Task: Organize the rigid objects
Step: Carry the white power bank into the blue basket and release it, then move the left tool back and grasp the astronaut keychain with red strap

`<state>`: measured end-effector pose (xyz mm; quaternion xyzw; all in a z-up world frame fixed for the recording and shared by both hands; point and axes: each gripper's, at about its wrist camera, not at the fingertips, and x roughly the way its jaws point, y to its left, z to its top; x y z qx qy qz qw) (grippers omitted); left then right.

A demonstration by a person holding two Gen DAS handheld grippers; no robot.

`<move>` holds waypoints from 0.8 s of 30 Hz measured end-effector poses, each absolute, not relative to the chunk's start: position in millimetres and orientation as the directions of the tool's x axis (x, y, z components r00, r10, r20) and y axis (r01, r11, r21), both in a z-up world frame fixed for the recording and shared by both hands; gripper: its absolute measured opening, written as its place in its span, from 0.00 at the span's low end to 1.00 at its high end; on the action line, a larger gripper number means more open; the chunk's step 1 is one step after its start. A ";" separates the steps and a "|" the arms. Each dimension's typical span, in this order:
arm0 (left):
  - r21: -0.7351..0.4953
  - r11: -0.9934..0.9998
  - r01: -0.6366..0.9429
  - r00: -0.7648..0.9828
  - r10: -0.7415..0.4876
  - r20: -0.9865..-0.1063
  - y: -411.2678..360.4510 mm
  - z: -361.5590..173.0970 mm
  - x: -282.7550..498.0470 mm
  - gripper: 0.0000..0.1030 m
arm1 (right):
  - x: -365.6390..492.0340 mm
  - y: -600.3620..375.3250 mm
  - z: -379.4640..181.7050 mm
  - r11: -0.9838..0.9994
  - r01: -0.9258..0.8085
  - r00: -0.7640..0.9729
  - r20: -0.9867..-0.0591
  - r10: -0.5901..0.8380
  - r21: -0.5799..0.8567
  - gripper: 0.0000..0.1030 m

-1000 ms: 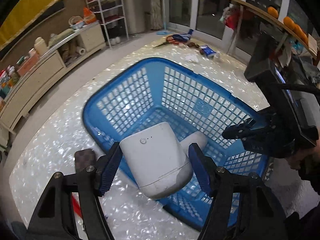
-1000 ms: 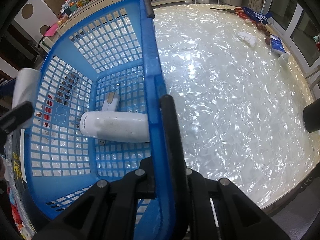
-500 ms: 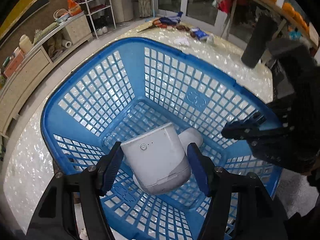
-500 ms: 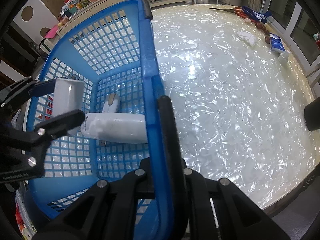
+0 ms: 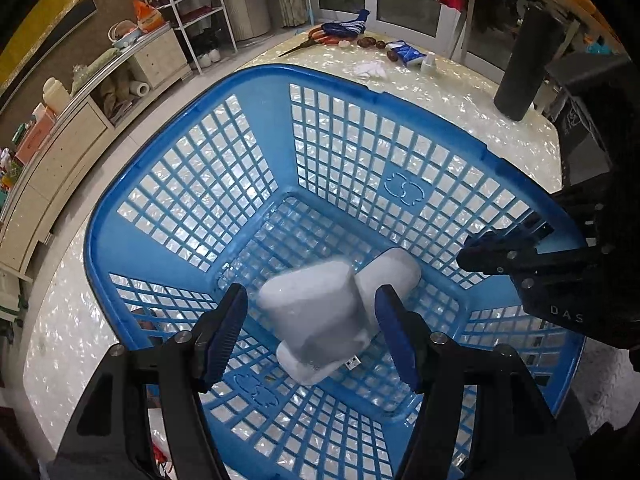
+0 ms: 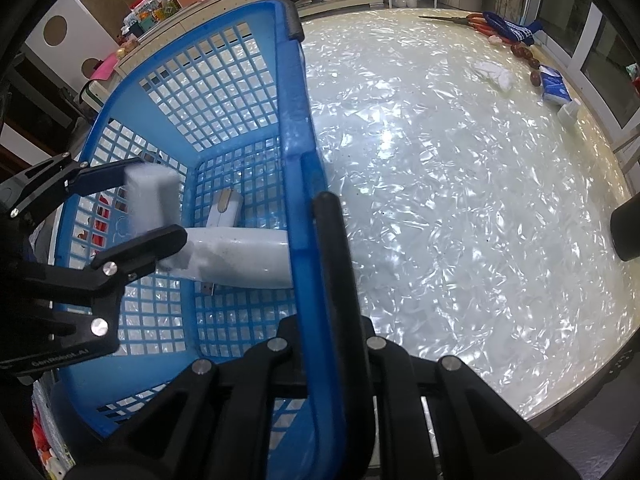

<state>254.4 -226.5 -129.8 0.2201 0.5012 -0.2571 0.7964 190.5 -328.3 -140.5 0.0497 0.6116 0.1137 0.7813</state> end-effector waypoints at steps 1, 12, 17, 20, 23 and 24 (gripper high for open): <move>0.102 0.771 0.628 0.379 -0.189 -0.906 -225.1 -127.6 254.3 0.77 | 190.2 -328.8 -140.5 0.969 -0.117 0.226 -0.944 0.239 0.217 0.10; 0.079 0.793 0.604 0.389 -0.207 -0.897 -187.9 -80.2 250.5 1.00 | 191.4 -330.3 -141.7 0.969 -0.123 0.223 -0.945 0.238 0.215 0.10; 0.095 0.841 0.532 0.418 -0.164 -0.893 -129.4 -51.9 253.9 1.00 | 191.9 -330.0 -142.1 0.969 -0.126 0.221 -0.947 0.234 0.210 0.10; 0.077 0.877 0.474 0.408 -0.141 -0.902 -86.3 -48.7 256.2 1.00 | 191.7 -329.9 -141.9 0.969 -0.126 0.223 -0.946 0.234 0.210 0.10; 0.066 0.913 0.402 0.394 -0.107 -0.913 -44.0 -57.0 257.4 1.00 | 191.8 -329.8 -142.1 0.970 -0.125 0.222 -0.947 0.234 0.210 0.10; 0.056 0.921 0.386 0.384 -0.105 -0.917 -33.7 -60.8 256.6 1.00 | 191.9 -329.7 -142.1 0.970 -0.126 0.221 -0.947 0.234 0.210 0.10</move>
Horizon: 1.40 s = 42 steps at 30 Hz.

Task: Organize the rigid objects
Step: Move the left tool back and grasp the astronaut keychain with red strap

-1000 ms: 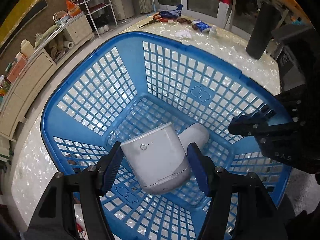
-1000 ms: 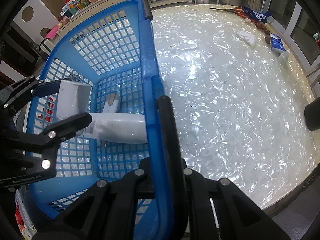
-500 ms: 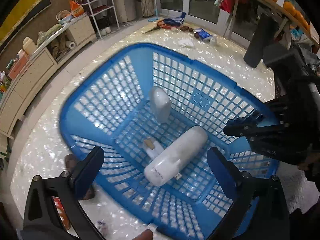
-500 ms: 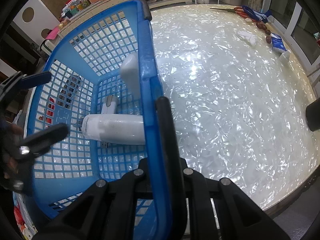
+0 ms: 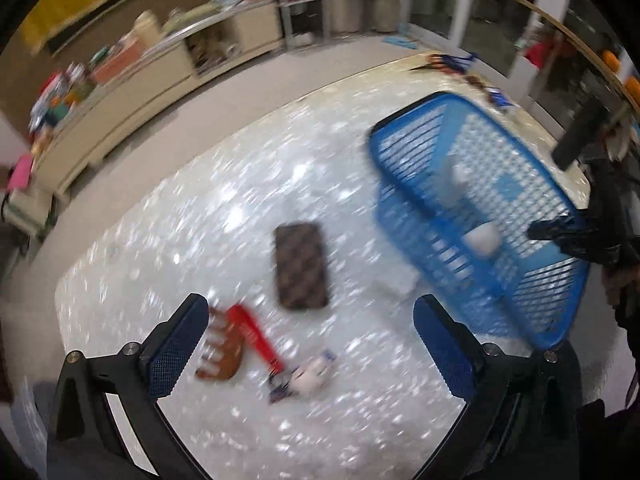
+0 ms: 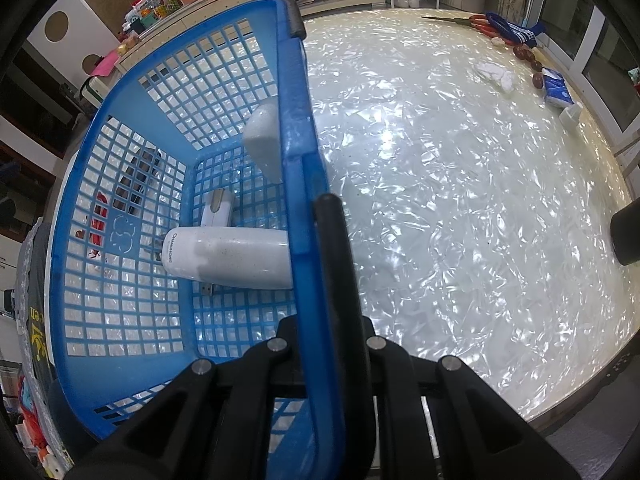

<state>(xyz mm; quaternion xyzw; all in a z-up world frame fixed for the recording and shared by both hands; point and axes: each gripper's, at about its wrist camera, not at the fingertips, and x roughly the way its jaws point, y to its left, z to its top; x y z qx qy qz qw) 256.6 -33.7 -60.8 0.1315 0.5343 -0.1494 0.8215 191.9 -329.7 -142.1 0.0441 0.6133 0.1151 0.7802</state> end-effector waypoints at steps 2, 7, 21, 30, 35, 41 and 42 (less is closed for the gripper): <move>0.049 0.933 0.357 0.361 -0.089 -0.928 -14.9 -73.0 254.4 1.00 | 191.7 -329.7 -142.0 0.970 -0.125 0.222 -0.947 0.233 0.209 0.10; 0.045 0.939 0.342 0.307 -0.067 -0.949 6.8 -106.6 247.0 1.00 | 192.1 -329.2 -142.4 0.971 -0.129 0.220 -0.949 0.227 0.203 0.10; 0.120 0.811 0.572 0.304 -0.074 -0.950 -15.6 -173.5 226.1 1.00 | 191.3 -326.2 -144.3 0.971 -0.134 0.214 -0.951 0.221 0.196 0.10; 0.094 0.753 0.651 0.247 -0.093 -0.965 -13.4 -209.2 231.2 0.89 | 191.4 -325.6 -144.6 0.971 -0.132 0.210 -0.952 0.222 0.197 0.10; 0.076 0.745 0.663 0.213 -0.090 -0.973 -11.5 -219.5 233.5 0.80 | 193.1 -326.5 -145.8 0.970 -0.129 0.202 -0.953 0.228 0.205 0.10; 0.096 0.752 0.653 0.244 -0.088 -0.966 -2.8 -215.2 229.0 0.46 | 193.2 -328.7 -145.8 0.971 -0.123 0.204 -0.952 0.229 0.207 0.10; 0.093 0.755 0.649 0.242 -0.089 -0.966 -1.3 -214.6 228.8 0.45 | 192.9 -329.0 -145.7 0.971 -0.123 0.206 -0.951 0.229 0.207 0.10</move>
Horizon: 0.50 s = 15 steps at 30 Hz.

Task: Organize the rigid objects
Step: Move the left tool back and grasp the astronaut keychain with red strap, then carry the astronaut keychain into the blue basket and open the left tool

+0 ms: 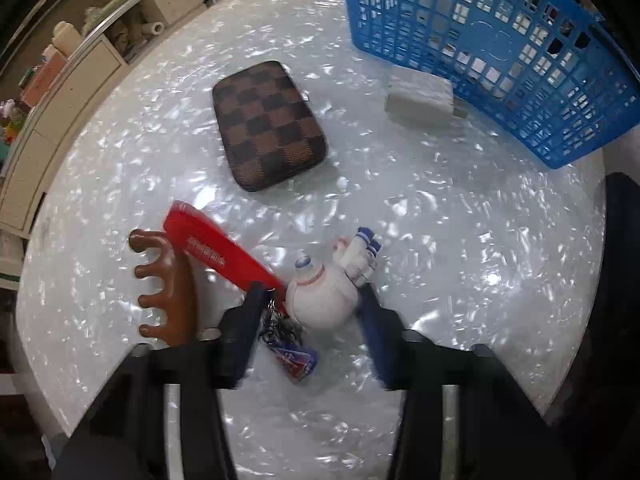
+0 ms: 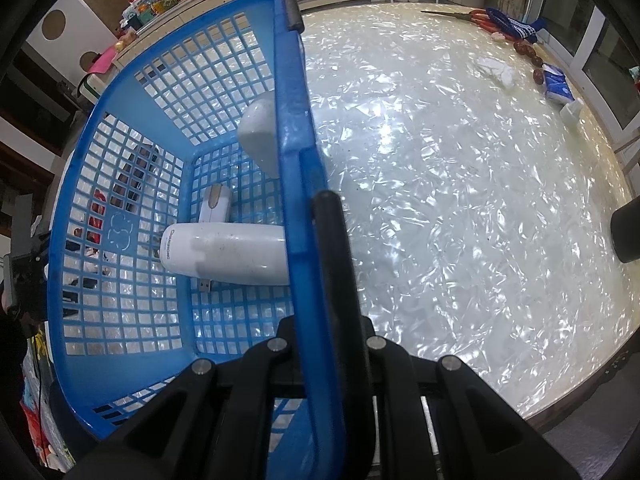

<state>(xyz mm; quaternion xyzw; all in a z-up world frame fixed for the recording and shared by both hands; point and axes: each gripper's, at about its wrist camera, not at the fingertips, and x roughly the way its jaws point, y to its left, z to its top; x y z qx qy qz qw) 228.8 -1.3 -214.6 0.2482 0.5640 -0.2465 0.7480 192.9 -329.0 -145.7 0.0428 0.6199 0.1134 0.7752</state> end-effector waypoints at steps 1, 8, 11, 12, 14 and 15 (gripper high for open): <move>0.091 0.758 0.646 0.244 -0.092 -0.965 0.1 -213.4 227.6 0.45 | 192.8 -329.1 -145.7 0.971 -0.123 0.205 -0.952 0.228 0.206 0.10; 0.064 0.777 0.626 0.293 -0.159 -0.943 -1.9 -194.0 218.3 0.40 | 193.2 -327.9 -145.2 0.972 -0.127 0.206 -0.953 0.223 0.200 0.10; 0.033 0.798 0.602 0.338 -0.217 -0.916 -0.6 -168.1 216.4 0.40 | 193.0 -326.8 -145.3 0.972 -0.128 0.204 -0.954 0.220 0.197 0.10; 0.027 0.800 0.599 0.346 -0.228 -0.910 -0.4 -160.5 216.5 0.40 | 193.0 -326.1 -145.2 0.972 -0.129 0.206 -0.954 0.218 0.194 0.10; 0.033 0.799 0.600 0.372 -0.242 -0.896 -1.6 -145.5 214.2 0.39 | 192.7 -326.0 -145.4 0.972 -0.128 0.206 -0.954 0.218 0.195 0.10; 0.042 0.799 0.600 0.386 -0.243 -0.890 -2.7 -137.1 213.3 0.36 | 192.7 -325.8 -145.1 0.972 -0.128 0.207 -0.953 0.219 0.196 0.10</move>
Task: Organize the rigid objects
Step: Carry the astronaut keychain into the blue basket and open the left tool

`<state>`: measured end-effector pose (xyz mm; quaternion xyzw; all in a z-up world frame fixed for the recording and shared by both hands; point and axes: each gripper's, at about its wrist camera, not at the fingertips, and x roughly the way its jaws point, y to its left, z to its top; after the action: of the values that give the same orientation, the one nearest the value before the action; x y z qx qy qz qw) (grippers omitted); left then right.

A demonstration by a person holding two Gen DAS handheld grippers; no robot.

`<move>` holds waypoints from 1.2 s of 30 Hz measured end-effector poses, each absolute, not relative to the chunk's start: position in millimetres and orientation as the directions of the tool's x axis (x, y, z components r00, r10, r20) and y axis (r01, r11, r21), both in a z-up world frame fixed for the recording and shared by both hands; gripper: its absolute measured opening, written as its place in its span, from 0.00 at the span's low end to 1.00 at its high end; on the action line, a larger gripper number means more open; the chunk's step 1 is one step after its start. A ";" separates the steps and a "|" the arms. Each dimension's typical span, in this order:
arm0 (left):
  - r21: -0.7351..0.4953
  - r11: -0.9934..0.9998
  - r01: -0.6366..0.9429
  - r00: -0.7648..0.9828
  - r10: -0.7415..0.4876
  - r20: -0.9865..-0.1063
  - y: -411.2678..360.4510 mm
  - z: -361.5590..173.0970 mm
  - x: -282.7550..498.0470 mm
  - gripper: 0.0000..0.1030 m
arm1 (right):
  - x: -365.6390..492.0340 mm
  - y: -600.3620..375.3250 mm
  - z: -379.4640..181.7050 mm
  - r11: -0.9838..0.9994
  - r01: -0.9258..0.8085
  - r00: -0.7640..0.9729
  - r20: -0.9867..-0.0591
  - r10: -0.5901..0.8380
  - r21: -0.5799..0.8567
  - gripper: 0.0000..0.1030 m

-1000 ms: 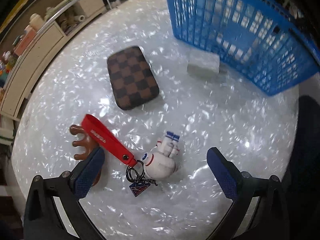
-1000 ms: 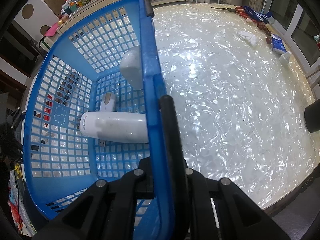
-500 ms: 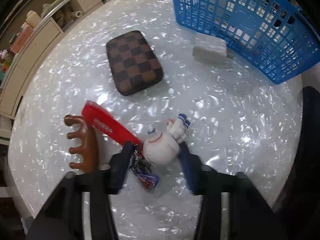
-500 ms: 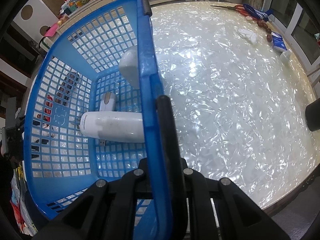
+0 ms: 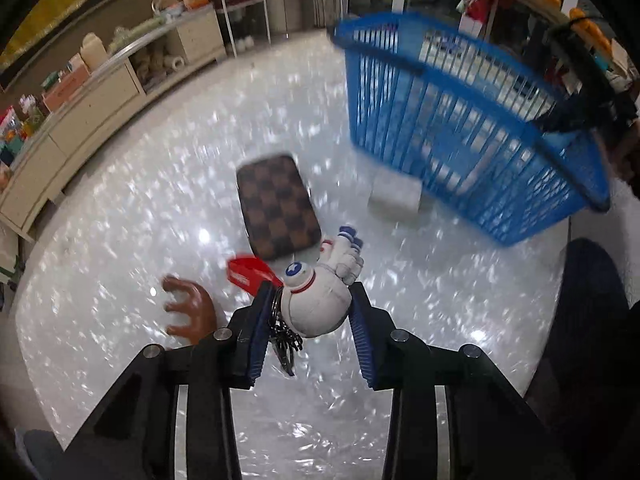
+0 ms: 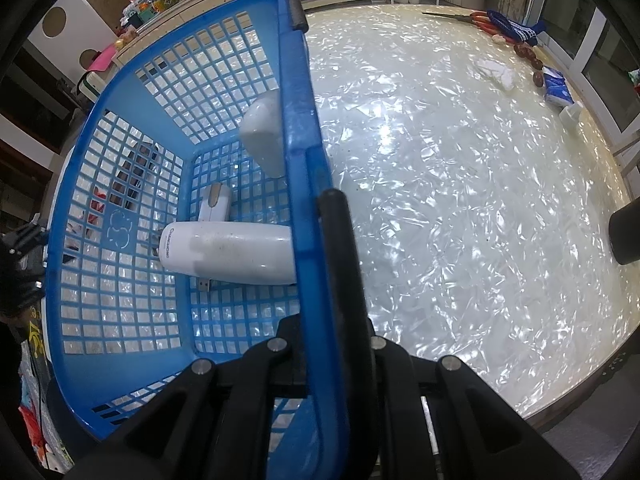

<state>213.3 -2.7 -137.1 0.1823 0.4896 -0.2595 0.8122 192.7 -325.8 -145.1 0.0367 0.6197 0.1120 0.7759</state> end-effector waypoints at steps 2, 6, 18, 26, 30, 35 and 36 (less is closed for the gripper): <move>0.055 0.796 0.603 0.410 -0.250 -0.877 -6.7 -119.6 212.9 0.36 | 192.9 -325.3 -144.8 0.972 -0.129 0.207 -0.954 0.219 0.195 0.10; 0.065 0.796 0.602 0.453 -0.274 -0.848 -10.3 -92.0 216.5 0.36 | 193.1 -324.1 -144.7 0.972 -0.131 0.208 -0.953 0.219 0.195 0.10; 0.110 0.775 0.622 0.582 -0.364 -0.727 -43.6 0.0 222.7 0.36 | 193.9 -326.0 -144.3 0.971 -0.129 0.211 -0.951 0.225 0.201 0.10; 0.092 0.694 0.714 0.537 -0.459 -0.708 -103.2 13.0 223.8 0.36 | 193.6 -328.0 -144.1 0.971 -0.125 0.214 -0.950 0.229 0.205 0.10; 0.074 0.658 0.749 0.499 -0.487 -0.717 -133.2 -2.4 226.5 0.36 | 193.9 -329.5 -143.9 0.969 -0.120 0.216 -0.947 0.236 0.214 0.10; 0.036 0.610 0.791 0.442 -0.531 -0.723 -166.3 -18.2 228.4 0.36 | 193.9 -329.3 -143.7 0.969 -0.120 0.217 -0.947 0.236 0.215 0.10; 0.039 0.604 0.796 0.435 -0.527 -0.730 -172.8 -23.1 229.4 0.36 | 194.0 -329.4 -143.6 0.969 -0.120 0.217 -0.947 0.237 0.215 0.10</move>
<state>229.4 -172.8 -23.1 0.1930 0.3489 -0.4008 0.8248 194.0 -329.4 -143.6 0.0476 0.6150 0.1149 0.7787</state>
